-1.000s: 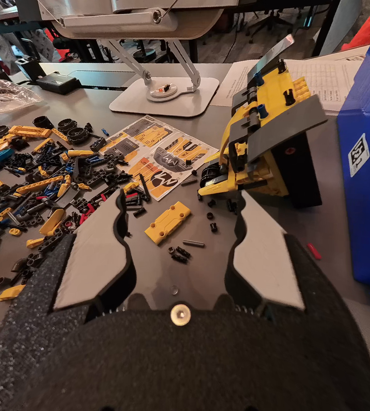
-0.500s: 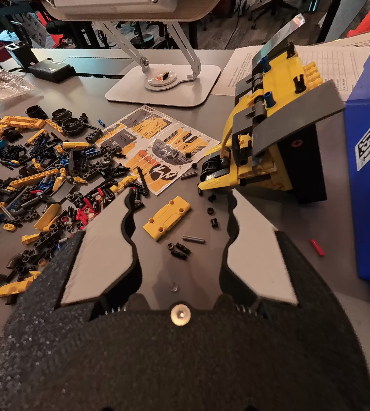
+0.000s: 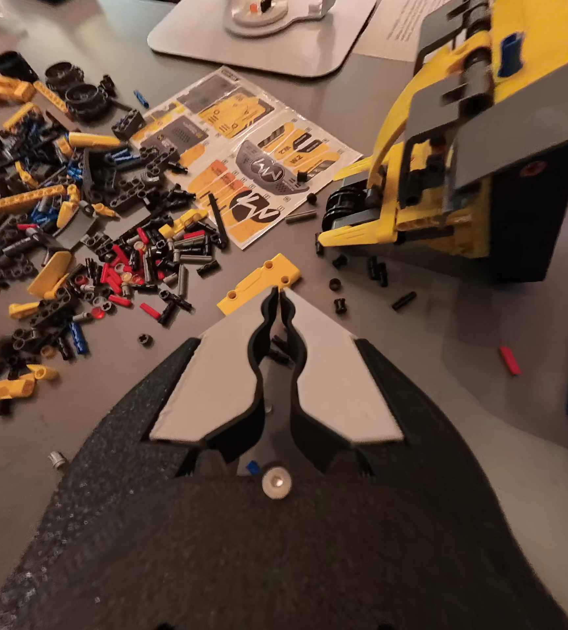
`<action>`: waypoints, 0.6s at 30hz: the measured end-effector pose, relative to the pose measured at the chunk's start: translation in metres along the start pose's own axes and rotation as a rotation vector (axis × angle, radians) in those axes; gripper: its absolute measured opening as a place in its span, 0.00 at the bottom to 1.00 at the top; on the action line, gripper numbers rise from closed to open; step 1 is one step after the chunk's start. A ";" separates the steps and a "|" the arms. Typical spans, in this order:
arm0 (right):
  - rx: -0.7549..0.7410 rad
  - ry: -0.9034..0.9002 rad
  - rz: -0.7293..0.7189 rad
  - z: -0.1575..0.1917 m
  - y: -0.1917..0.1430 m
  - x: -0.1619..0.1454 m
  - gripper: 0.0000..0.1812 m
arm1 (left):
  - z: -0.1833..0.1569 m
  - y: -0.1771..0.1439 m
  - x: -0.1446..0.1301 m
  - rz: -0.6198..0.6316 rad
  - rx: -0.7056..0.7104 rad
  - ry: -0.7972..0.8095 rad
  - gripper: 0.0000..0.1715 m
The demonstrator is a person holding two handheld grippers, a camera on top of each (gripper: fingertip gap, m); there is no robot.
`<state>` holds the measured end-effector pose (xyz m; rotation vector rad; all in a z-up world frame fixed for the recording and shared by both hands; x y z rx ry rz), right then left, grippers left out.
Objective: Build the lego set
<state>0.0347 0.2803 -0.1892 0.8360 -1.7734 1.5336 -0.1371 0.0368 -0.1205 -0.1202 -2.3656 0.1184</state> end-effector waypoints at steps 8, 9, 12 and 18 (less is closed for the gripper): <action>0.005 -0.063 0.095 0.007 0.008 -0.008 0.00 | -0.004 -0.001 0.000 -0.002 -0.014 -0.002 0.29; 0.009 -0.076 0.107 0.008 0.009 -0.010 0.00 | -0.004 -0.001 0.000 -0.002 -0.013 0.000 0.29; 0.114 -0.105 0.088 0.025 0.008 -0.008 0.00 | -0.003 -0.001 0.001 -0.004 -0.011 0.003 0.29; 0.065 -0.086 -0.109 0.022 -0.003 0.021 0.41 | -0.002 -0.002 0.002 -0.007 -0.014 -0.013 0.29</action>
Point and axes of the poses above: each gripper's, where its closed fingertips meet, y out along the fingers, x out of its top, z = x × y across the jaws, the point moved 4 cm from there along -y, back along the fingers, and after that the axes turned 14 degrees about -y, right-handed, at the moved point
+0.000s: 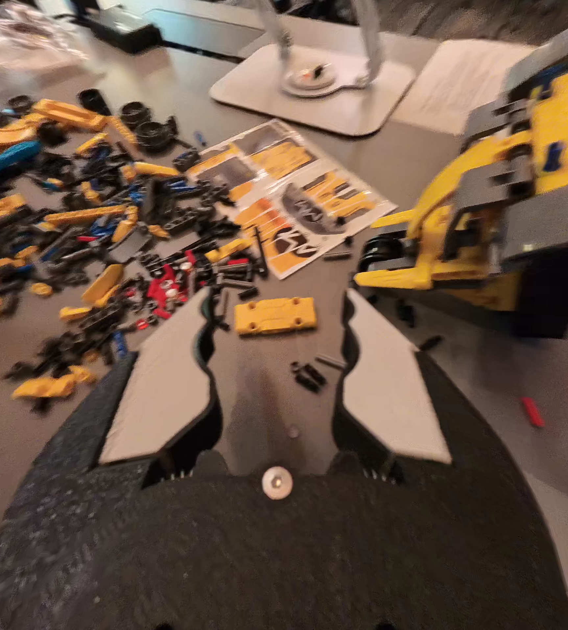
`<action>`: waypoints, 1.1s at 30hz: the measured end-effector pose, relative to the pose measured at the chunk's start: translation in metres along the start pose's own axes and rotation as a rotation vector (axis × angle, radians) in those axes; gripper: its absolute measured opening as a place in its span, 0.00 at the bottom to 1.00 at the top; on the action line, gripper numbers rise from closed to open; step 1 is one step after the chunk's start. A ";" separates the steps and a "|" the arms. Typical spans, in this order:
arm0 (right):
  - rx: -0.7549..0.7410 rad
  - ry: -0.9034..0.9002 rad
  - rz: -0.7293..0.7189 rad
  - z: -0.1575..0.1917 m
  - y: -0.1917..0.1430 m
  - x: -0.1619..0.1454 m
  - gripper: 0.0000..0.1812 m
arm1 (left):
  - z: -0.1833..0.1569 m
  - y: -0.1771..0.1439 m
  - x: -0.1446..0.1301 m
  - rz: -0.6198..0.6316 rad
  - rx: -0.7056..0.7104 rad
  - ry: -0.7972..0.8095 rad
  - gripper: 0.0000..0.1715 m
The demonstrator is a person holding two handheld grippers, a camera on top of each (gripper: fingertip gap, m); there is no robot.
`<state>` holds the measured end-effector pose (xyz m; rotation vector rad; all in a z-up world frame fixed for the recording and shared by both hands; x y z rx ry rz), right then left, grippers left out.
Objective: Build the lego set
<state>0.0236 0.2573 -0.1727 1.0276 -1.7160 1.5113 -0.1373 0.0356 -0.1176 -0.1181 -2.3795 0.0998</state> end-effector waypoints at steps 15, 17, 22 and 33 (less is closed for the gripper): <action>0.025 -0.016 0.147 0.001 0.012 -0.008 0.26 | -0.011 -0.004 0.002 -0.012 -0.035 0.007 0.29; 0.021 0.003 0.121 -0.001 0.007 -0.004 0.35 | -0.012 -0.004 0.002 -0.010 -0.044 0.004 0.30; 0.028 -0.048 0.253 0.000 0.018 -0.019 0.40 | -0.014 -0.003 -0.001 -0.004 -0.039 0.024 0.29; 0.088 -0.123 0.156 0.022 -0.009 0.004 0.32 | -0.013 -0.003 0.000 -0.002 -0.052 0.000 0.30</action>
Point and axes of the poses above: each gripper's, where its closed fingertips meet, y out along the fingers, x out of its top, z = x × y across the jaws, the point moved 4 cm from there along -y, back along the fingers, and after that the axes turned 14 degrees about -y, right-handed, at the moved point
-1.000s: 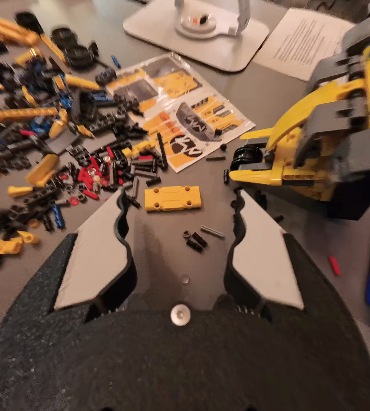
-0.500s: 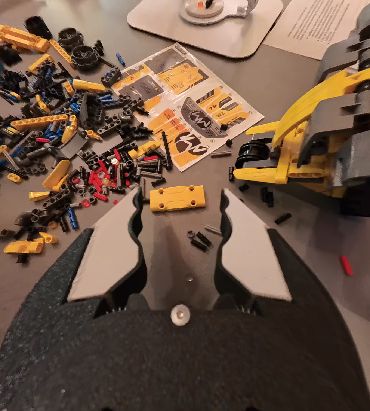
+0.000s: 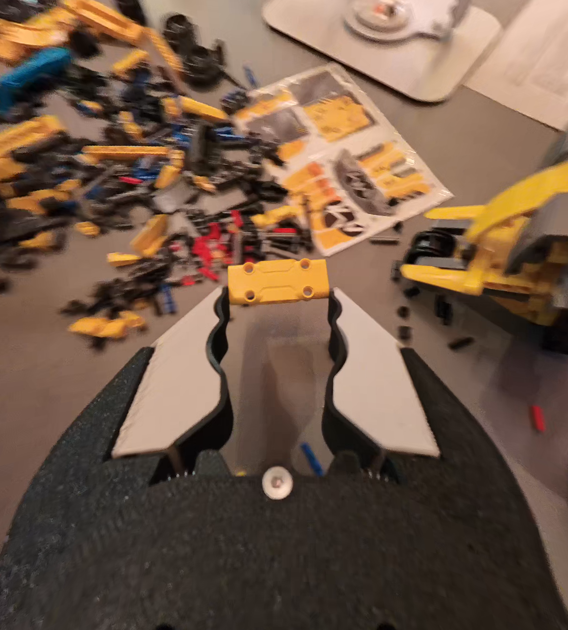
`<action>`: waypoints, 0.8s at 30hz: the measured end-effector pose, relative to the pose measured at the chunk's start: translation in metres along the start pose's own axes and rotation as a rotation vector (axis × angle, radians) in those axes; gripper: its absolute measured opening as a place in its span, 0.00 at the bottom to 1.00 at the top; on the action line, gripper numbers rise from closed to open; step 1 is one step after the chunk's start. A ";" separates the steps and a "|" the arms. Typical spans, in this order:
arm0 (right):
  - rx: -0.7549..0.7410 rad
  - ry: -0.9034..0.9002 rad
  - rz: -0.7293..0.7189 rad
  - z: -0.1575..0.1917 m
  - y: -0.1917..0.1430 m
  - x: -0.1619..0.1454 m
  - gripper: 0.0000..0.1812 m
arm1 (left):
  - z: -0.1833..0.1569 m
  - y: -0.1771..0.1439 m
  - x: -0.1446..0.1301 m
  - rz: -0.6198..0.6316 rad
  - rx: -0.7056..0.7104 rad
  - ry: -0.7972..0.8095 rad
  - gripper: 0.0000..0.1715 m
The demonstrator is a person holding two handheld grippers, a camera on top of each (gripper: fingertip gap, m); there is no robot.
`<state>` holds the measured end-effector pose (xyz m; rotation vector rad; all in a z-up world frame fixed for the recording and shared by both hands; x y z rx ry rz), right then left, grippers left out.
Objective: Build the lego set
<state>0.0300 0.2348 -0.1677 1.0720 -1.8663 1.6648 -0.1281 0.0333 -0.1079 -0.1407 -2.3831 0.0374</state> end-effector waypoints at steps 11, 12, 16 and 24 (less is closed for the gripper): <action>0.650 -0.417 0.018 0.181 -0.022 -0.014 0.33 | 0.000 0.008 -0.012 0.045 0.001 0.038 0.30; 0.650 -0.413 0.035 0.182 -0.023 -0.015 0.39 | -0.001 0.008 -0.012 0.045 -0.014 0.019 0.30; 0.547 -0.435 0.051 0.183 -0.025 -0.017 0.49 | -0.001 0.006 -0.009 0.036 -0.042 -0.026 0.30; 0.240 -0.350 0.060 0.151 -0.027 -0.031 0.39 | -0.003 0.011 -0.018 0.079 -0.041 -0.004 0.30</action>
Point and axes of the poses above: each gripper's, where its closed fingertips meet, y out along the fingers, x out of its top, z = x × y across the jaws, the point moved 4 cm from there along -y, back along the fingers, and after that the axes turned 14 degrees about -y, right-handed, at the moved point
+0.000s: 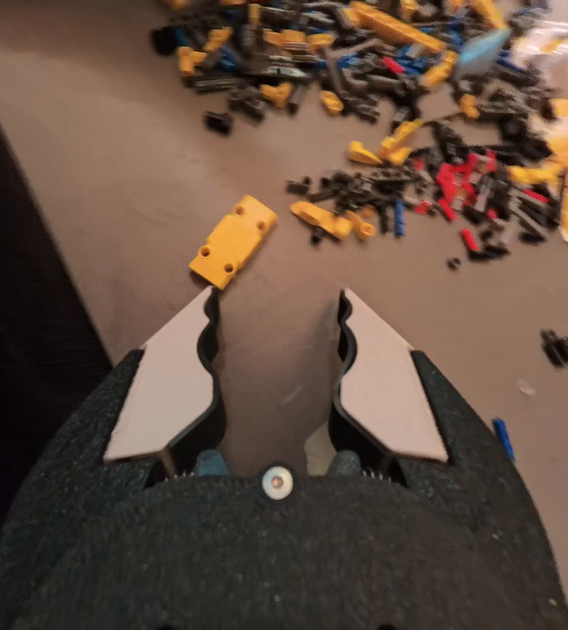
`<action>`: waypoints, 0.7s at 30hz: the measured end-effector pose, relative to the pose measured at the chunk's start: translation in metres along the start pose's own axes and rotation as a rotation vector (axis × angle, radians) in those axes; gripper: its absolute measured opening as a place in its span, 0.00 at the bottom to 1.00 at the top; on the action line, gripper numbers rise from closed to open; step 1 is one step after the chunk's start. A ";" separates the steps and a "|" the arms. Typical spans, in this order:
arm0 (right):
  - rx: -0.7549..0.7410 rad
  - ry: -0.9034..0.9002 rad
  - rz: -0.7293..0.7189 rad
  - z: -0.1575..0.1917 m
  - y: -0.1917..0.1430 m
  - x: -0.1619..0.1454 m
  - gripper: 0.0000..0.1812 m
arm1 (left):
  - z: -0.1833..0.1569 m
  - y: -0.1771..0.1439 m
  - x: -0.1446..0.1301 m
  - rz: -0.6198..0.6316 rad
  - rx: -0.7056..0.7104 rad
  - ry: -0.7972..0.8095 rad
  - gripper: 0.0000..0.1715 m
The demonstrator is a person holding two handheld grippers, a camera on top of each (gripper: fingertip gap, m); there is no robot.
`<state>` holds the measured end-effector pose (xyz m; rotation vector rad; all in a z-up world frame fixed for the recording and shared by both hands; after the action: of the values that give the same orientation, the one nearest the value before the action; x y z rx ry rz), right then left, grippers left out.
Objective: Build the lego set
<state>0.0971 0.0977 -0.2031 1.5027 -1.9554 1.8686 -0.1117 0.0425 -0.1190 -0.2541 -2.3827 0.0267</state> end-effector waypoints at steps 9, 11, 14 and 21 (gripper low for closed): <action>-0.006 0.114 -0.120 0.015 -0.005 0.018 0.41 | 0.004 0.003 -0.004 0.020 0.024 0.018 0.31; -0.065 0.069 -0.086 0.012 0.001 0.014 0.37 | 0.002 0.004 -0.005 0.023 0.019 0.023 0.31; 0.005 0.125 -0.077 0.011 0.010 0.011 0.28 | 0.001 0.005 -0.007 0.032 0.017 0.031 0.31; 0.237 -0.024 -0.152 0.036 0.010 0.023 0.13 | 0.001 0.006 -0.010 0.044 0.014 0.035 0.31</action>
<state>0.0983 0.0540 -0.2063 1.6868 -1.6218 2.0835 -0.1041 0.0468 -0.1265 -0.2980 -2.3412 0.0590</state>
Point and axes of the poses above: each gripper's, where its closed fingertips meet, y out along the fingers, x out of its top, z = x × y across the jaws, the point moved 4 cm from there along -y, back along the fingers, and after that the axes turned 14 degrees about -y, right-handed, at the moved point
